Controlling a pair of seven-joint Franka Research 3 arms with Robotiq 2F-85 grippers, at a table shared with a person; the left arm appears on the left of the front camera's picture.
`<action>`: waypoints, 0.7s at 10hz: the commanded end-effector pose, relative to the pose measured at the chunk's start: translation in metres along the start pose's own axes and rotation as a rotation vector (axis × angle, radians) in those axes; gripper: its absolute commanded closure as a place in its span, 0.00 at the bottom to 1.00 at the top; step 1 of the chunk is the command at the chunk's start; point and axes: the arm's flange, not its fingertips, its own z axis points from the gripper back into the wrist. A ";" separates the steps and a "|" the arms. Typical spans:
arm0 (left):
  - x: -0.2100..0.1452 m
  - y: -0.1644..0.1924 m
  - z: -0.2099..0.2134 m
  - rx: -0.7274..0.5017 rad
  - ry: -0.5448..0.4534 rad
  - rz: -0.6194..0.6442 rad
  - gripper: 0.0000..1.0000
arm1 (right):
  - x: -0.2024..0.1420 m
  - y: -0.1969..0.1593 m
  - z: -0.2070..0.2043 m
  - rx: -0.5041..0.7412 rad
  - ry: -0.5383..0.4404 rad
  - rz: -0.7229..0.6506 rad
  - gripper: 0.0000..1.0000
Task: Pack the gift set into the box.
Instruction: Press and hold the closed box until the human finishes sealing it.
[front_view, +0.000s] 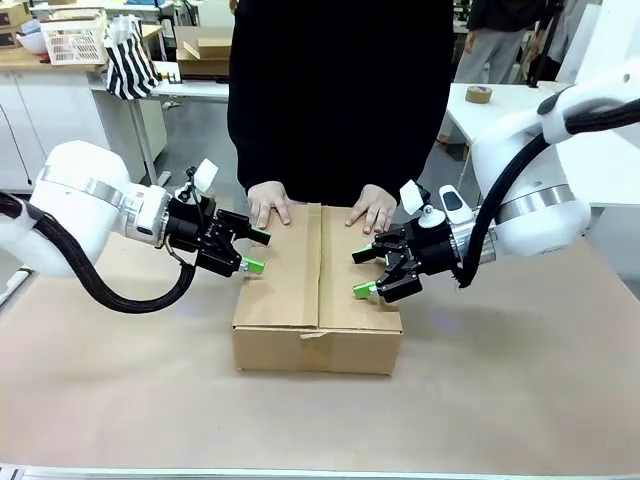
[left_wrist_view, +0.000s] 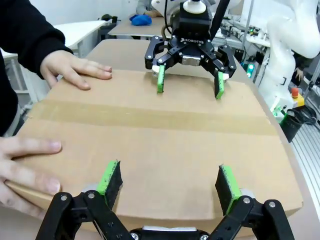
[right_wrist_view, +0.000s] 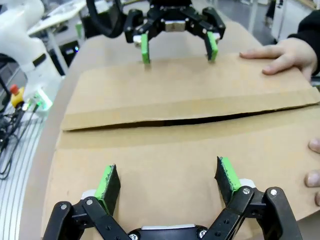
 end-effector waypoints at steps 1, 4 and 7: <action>-0.002 0.001 -0.009 0.002 0.042 -0.064 0.00 | -0.010 -0.007 -0.014 -0.052 0.023 -0.013 0.00; -0.005 0.001 -0.016 -0.007 0.100 -0.066 0.00 | -0.013 -0.009 -0.018 -0.013 0.000 -0.002 0.00; -0.004 0.007 -0.018 0.071 0.142 -0.068 0.00 | 0.000 -0.007 -0.004 0.003 -0.009 -0.005 0.00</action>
